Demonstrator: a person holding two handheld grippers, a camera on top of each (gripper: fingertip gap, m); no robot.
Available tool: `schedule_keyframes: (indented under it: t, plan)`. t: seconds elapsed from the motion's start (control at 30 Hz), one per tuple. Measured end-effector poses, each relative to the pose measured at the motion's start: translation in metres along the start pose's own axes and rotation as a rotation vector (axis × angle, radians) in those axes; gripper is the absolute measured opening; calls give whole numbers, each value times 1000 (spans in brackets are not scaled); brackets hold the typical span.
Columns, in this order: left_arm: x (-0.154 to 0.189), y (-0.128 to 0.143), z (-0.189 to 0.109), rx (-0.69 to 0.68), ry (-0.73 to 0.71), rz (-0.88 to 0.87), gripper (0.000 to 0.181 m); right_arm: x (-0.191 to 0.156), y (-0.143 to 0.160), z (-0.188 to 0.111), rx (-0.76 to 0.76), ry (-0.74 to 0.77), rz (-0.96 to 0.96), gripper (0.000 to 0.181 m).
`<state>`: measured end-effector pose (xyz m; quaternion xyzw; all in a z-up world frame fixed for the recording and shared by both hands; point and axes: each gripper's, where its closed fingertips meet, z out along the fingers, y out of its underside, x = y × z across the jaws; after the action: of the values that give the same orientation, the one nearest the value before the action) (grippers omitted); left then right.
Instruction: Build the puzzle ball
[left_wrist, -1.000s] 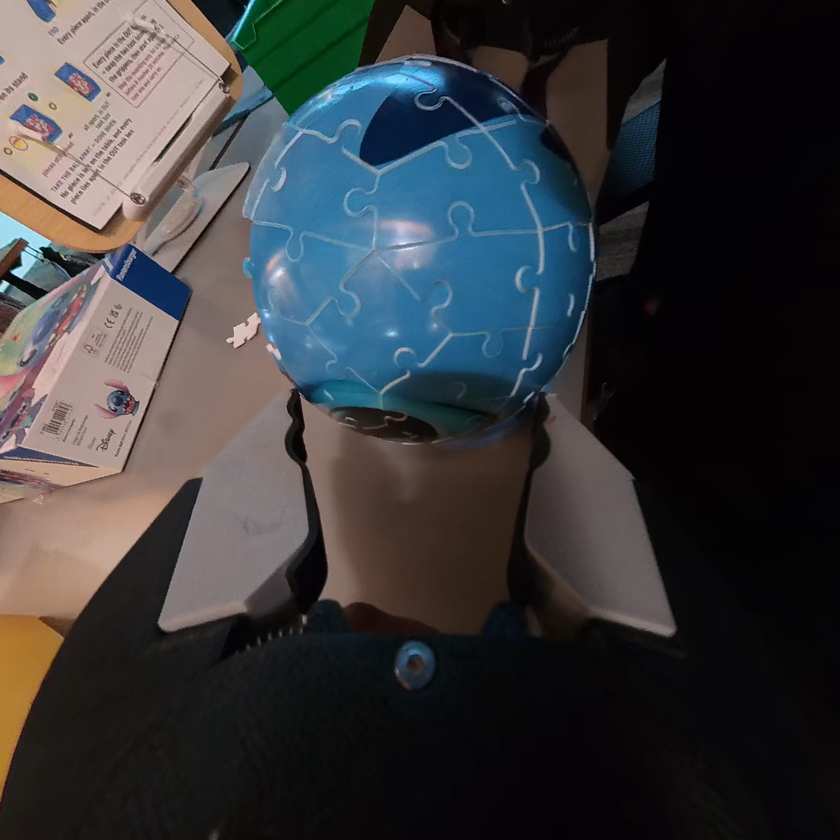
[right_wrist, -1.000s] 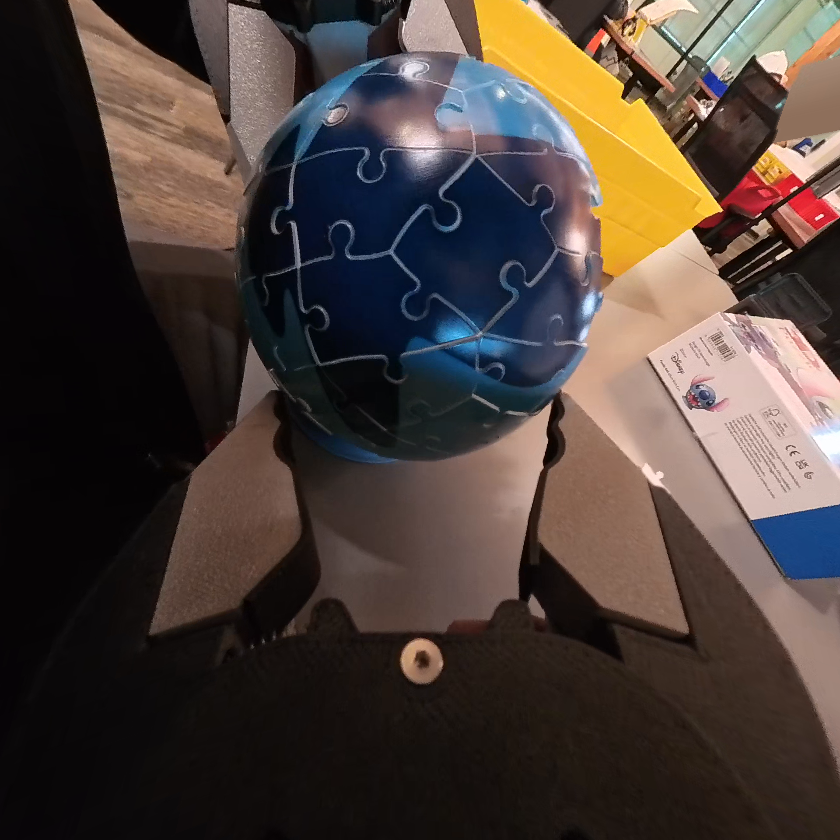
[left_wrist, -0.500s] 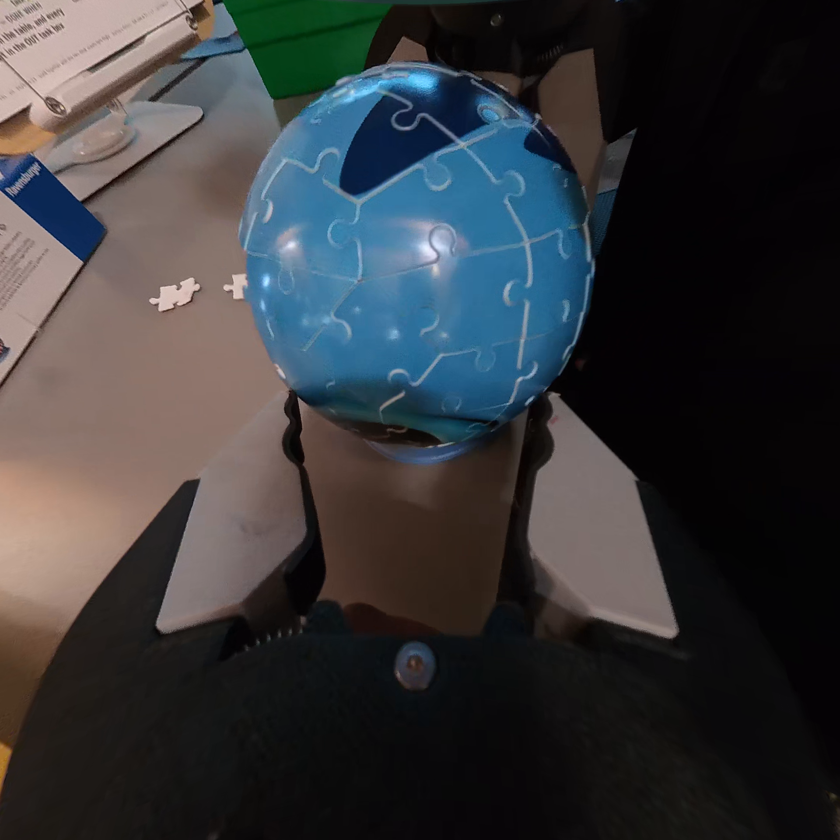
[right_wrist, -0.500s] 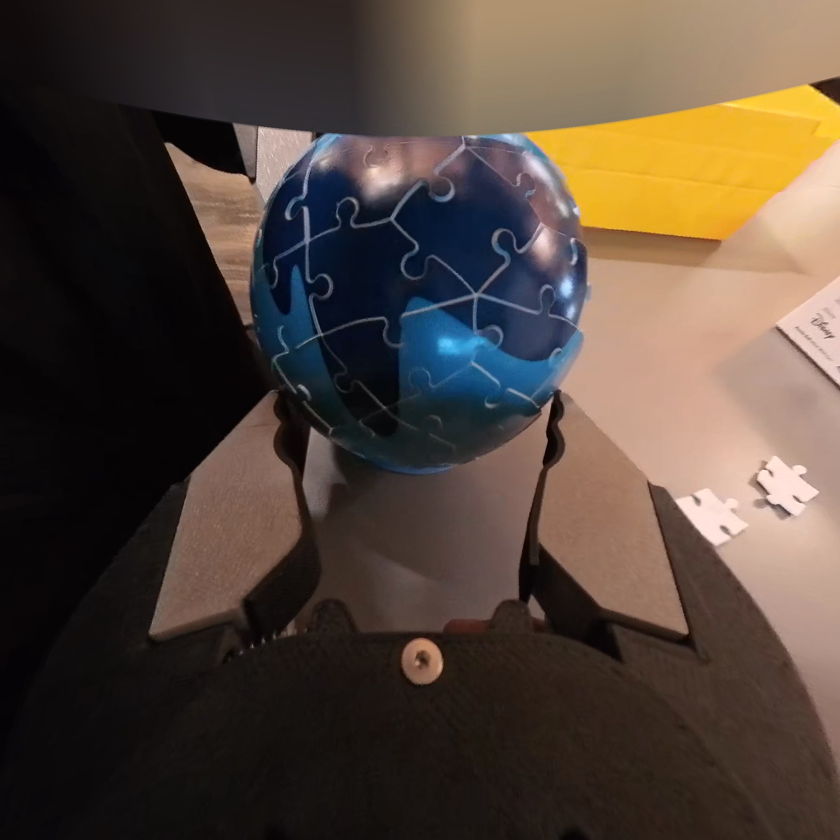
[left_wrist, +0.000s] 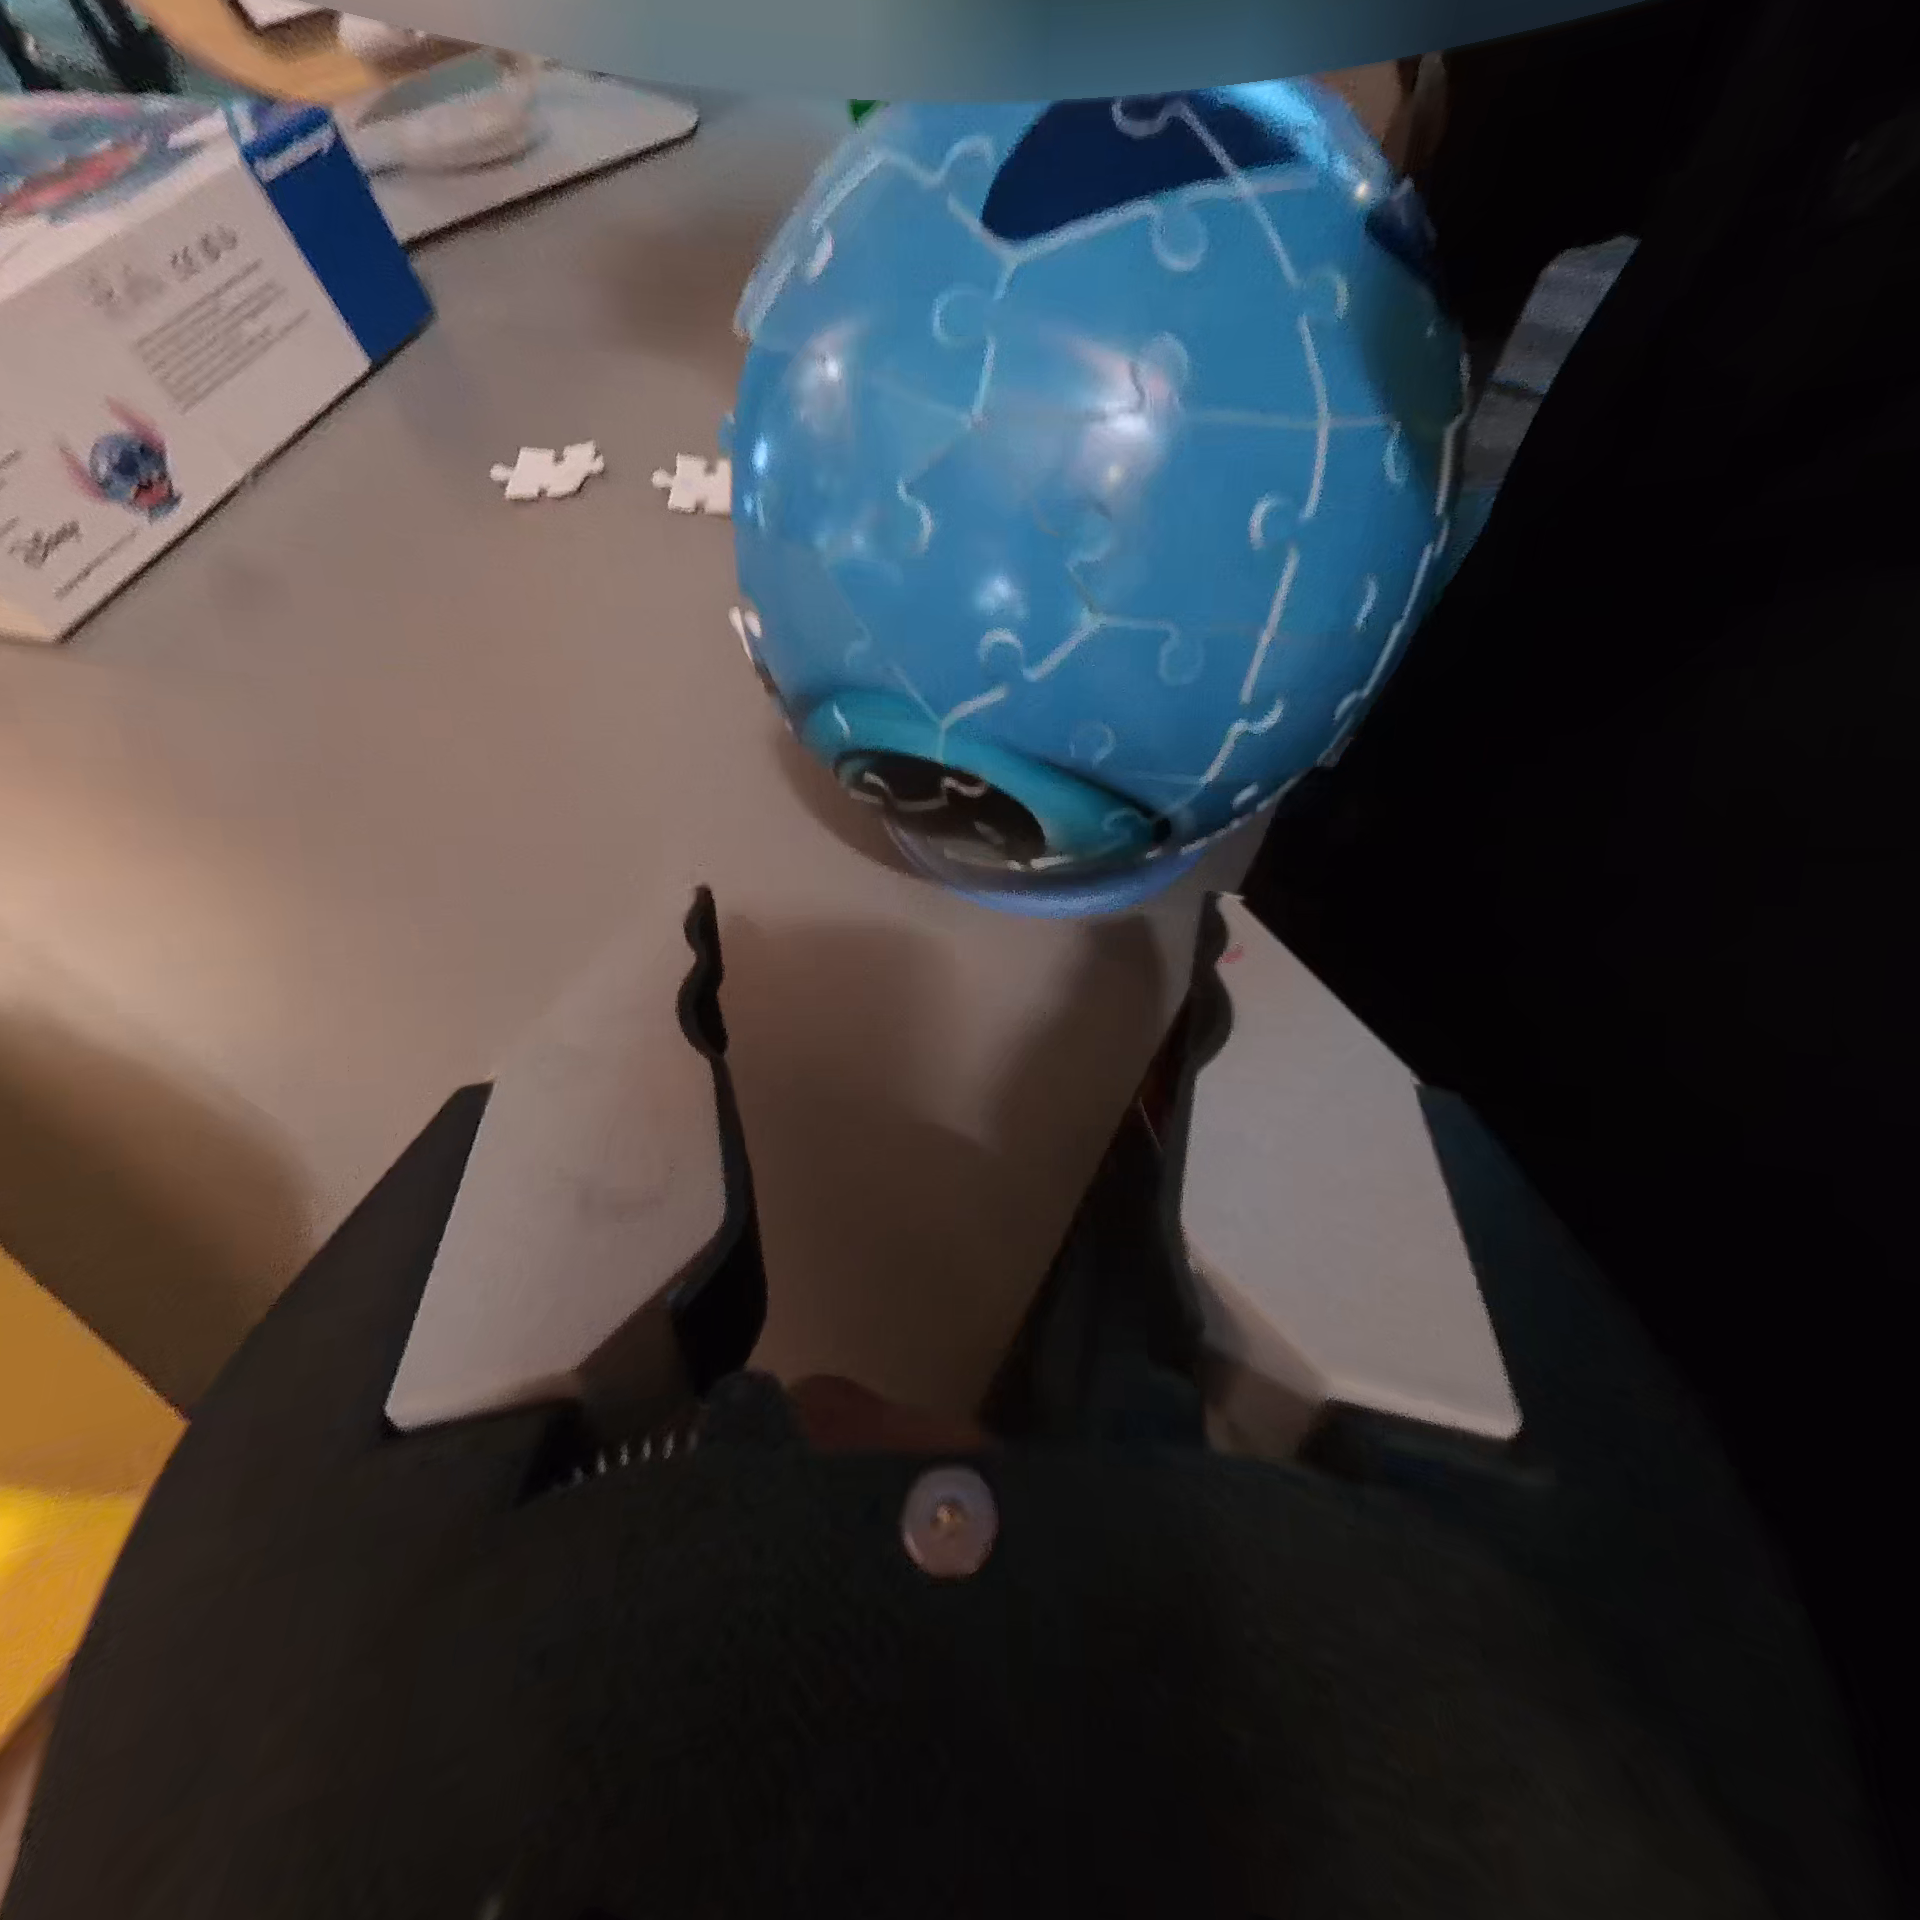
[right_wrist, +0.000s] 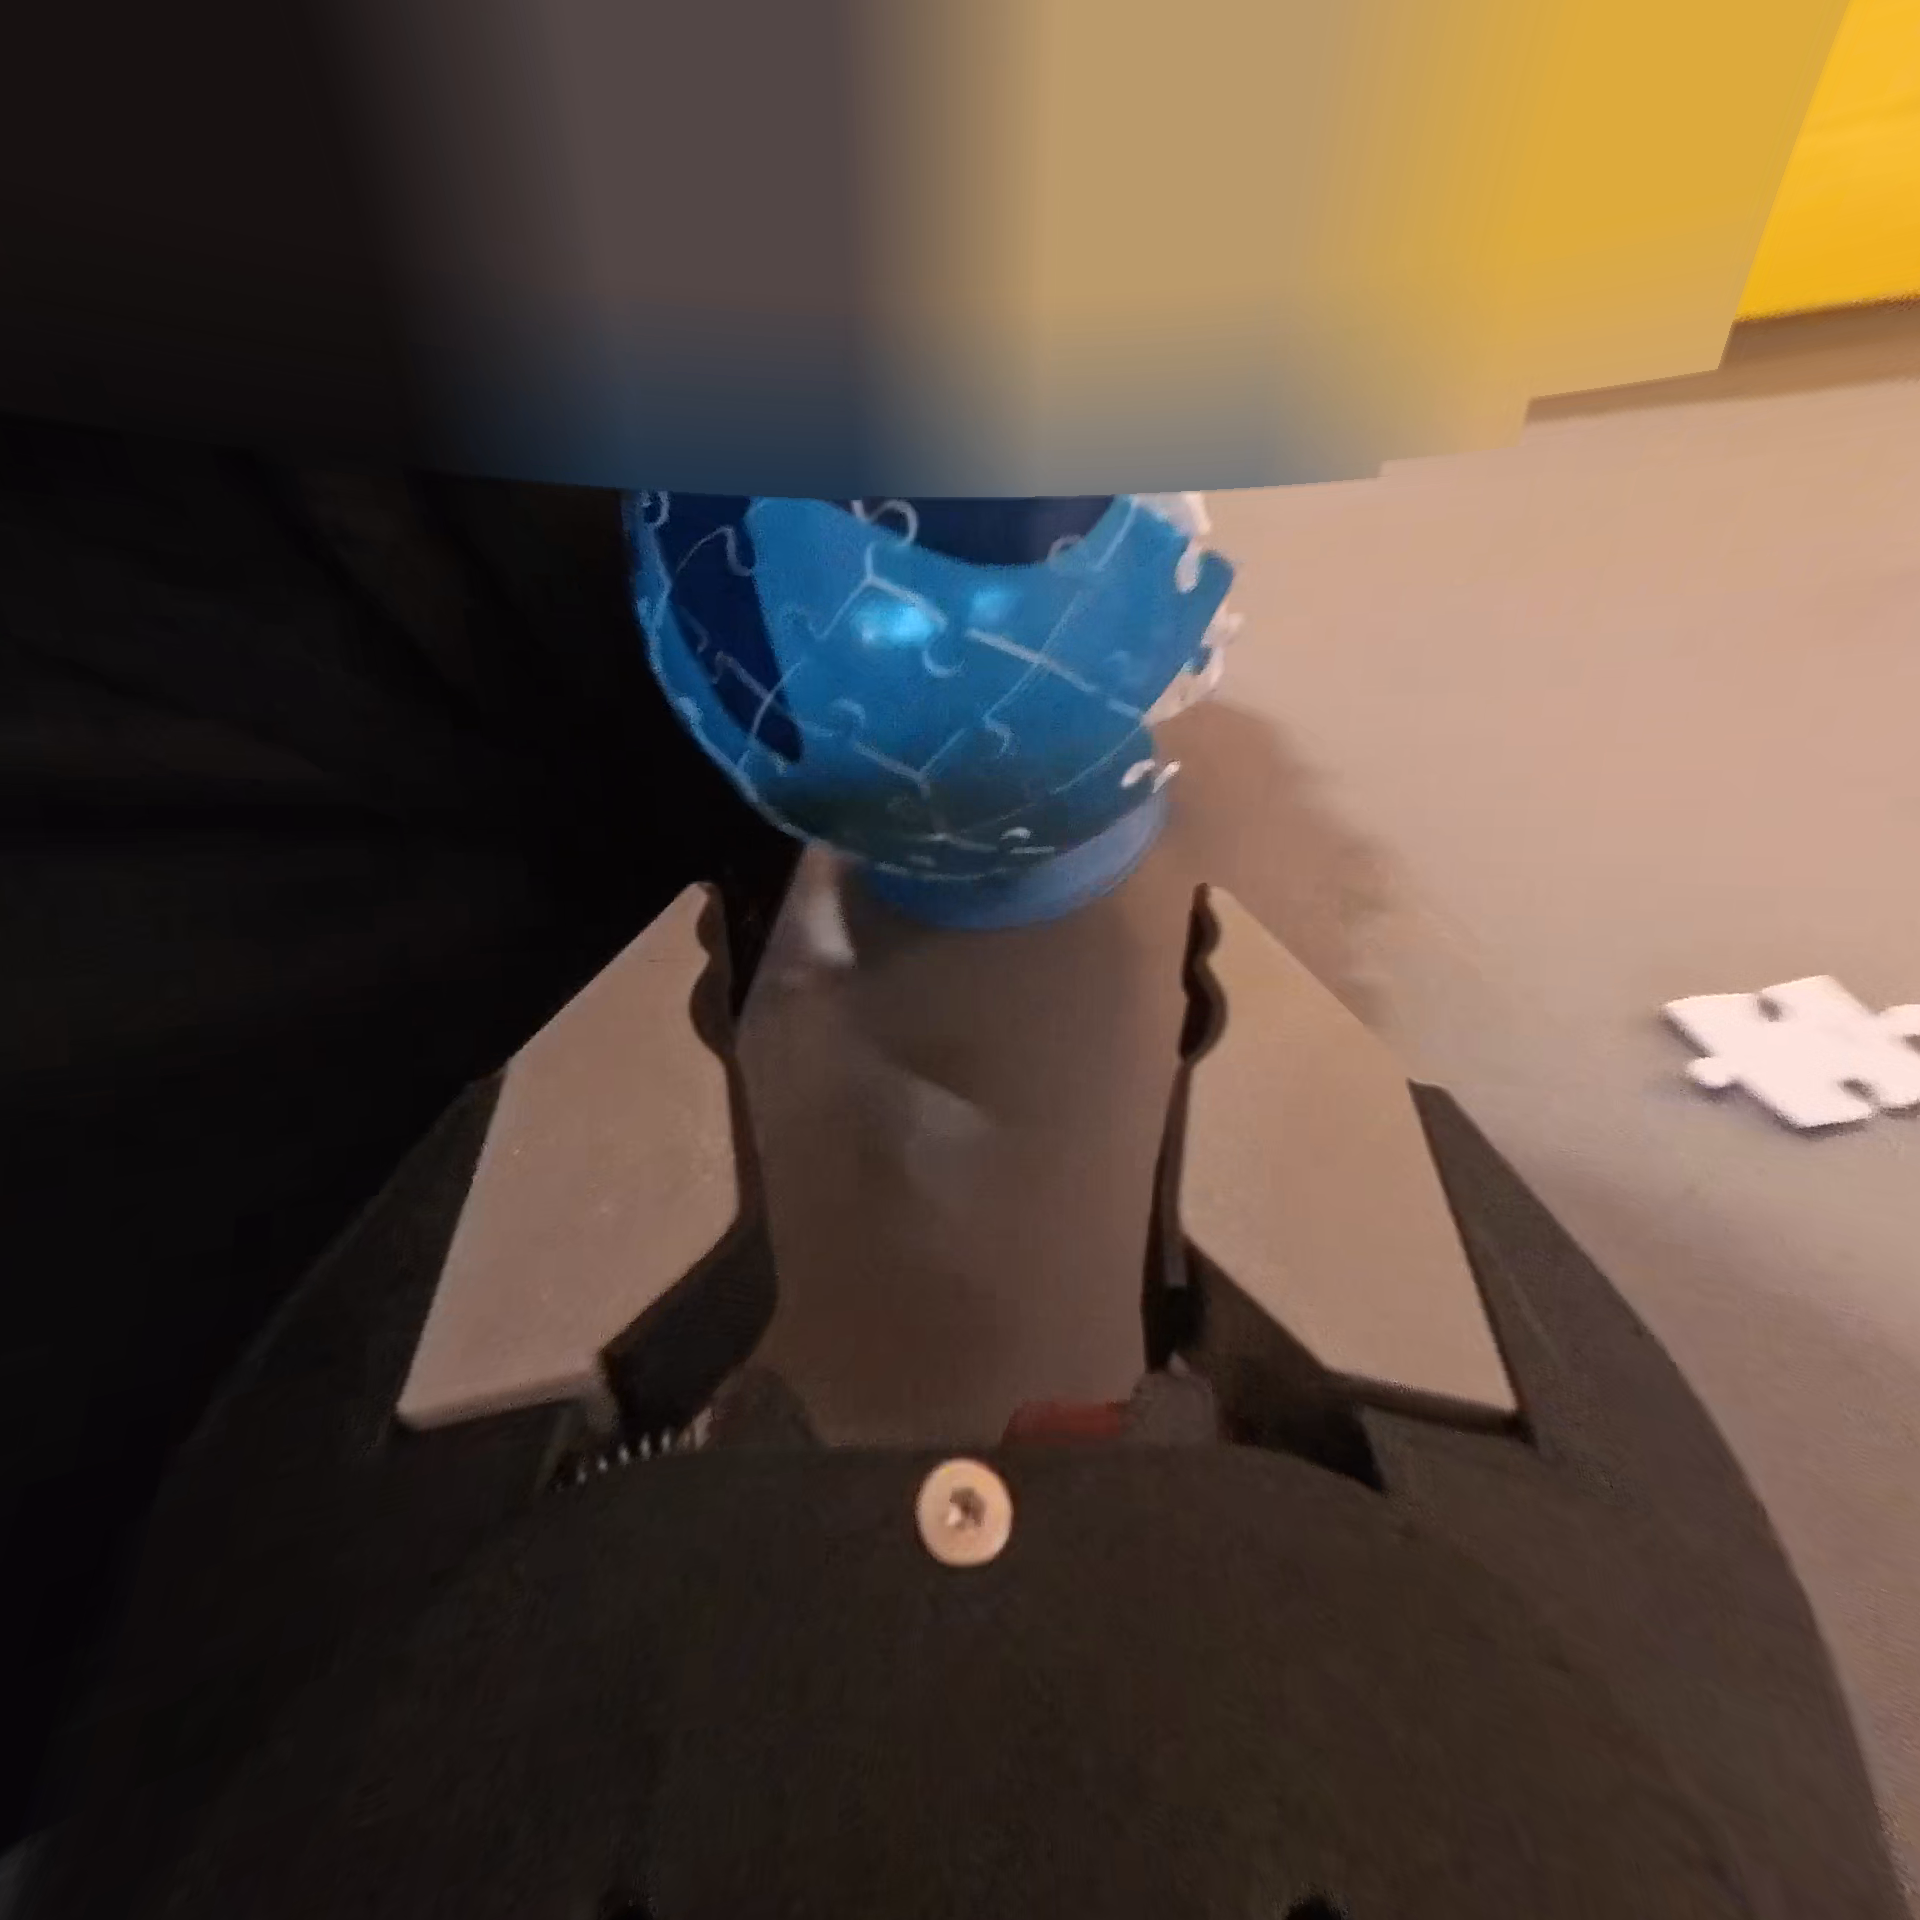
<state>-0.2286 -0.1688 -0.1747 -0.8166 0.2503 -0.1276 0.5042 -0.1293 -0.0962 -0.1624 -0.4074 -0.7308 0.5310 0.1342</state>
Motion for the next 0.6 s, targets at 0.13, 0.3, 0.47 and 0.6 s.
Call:
schedule_keyframes:
  t: [0.13,0.3,0.47,0.6]
  plan:
    - [10,16,1,-105,-53,16,77,-1,9,5,-60,-35,58,85]
    - [23,34,14,-195,-50,18,61,-7,33,25,-240,49,-10,80]
    - [19,31,26,-181,-177,25,80,-15,35,40,-280,82,-77,81]
    - [17,31,27,-171,-227,33,86,-24,37,44,-294,76,-115,80]
